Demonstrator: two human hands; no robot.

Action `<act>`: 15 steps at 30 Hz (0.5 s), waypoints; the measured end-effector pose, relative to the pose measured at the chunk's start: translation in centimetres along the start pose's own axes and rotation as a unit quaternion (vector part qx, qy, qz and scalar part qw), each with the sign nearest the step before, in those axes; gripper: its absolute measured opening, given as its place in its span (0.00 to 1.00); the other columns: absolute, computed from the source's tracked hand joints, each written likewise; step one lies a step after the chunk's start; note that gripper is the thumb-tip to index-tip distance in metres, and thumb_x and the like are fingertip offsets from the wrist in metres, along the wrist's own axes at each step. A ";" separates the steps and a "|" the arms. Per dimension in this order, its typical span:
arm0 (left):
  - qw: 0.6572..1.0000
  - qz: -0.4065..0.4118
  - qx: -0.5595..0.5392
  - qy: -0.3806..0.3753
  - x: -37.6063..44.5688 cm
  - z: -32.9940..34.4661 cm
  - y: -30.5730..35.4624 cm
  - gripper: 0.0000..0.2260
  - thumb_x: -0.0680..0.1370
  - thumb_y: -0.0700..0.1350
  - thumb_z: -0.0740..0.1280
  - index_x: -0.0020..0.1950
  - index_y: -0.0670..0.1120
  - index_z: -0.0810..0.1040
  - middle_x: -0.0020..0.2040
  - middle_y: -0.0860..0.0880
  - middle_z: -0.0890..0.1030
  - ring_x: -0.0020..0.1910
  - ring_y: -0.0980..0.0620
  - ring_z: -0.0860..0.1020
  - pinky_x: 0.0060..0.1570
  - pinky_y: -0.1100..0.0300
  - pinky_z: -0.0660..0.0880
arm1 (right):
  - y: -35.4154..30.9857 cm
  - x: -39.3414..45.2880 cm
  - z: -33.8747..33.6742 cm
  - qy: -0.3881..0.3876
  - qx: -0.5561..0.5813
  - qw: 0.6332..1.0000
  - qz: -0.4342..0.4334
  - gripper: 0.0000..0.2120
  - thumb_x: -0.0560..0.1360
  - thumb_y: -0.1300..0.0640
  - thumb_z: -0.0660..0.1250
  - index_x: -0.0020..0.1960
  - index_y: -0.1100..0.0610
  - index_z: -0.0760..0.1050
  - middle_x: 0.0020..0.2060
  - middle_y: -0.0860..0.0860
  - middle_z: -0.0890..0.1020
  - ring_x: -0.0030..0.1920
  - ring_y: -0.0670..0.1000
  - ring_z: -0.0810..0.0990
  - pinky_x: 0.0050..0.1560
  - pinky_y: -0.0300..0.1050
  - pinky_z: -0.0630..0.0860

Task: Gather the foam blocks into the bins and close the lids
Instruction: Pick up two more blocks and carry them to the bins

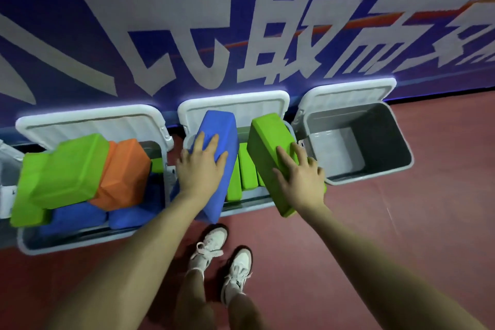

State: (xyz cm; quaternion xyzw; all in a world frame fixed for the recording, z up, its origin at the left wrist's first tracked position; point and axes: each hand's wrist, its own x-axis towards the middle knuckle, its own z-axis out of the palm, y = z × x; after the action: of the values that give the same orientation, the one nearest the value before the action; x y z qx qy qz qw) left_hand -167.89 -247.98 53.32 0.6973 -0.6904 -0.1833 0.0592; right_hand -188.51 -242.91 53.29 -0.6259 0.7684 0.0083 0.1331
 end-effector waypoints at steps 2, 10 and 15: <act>1.000 -0.021 -0.013 -0.013 1.9 2.4 -1.2 0.24 0.80 0.54 0.60 0.76 0.54 0.62 0.76 0.47 0.61 0.63 0.34 0.70 0.57 0.45 0.70 | -0.1 1.6 2.4 -0.004 0.002 1.000 0.017 0.24 0.79 0.43 0.58 0.75 0.42 0.60 0.76 0.51 0.58 0.67 0.63 0.65 0.62 0.57 0.63; 0.993 -0.076 -0.071 -0.050 8.9 14.8 -4.7 0.22 0.81 0.54 0.58 0.76 0.54 0.63 0.77 0.47 0.59 0.61 0.35 0.73 0.53 0.47 0.72 | -0.3 8.4 14.8 -0.015 0.031 0.998 0.060 0.24 0.78 0.45 0.63 0.72 0.45 0.67 0.75 0.51 0.63 0.63 0.68 0.69 0.60 0.63 0.64; 0.983 -0.095 -0.116 -0.109 11.7 21.6 -6.1 0.25 0.81 0.55 0.55 0.78 0.55 0.55 0.78 0.46 0.52 0.70 0.38 0.65 0.62 0.44 0.68 | -0.4 11.4 20.1 -0.061 0.023 0.992 0.104 0.25 0.81 0.48 0.58 0.76 0.44 0.57 0.78 0.49 0.51 0.74 0.63 0.56 0.67 0.61 0.58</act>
State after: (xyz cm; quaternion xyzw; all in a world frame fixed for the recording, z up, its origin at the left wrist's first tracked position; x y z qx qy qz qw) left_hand -169.70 -255.55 29.30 0.7241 -0.5975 -0.3414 0.0464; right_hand -186.25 -250.32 31.54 -0.5377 0.8197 0.0426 0.1930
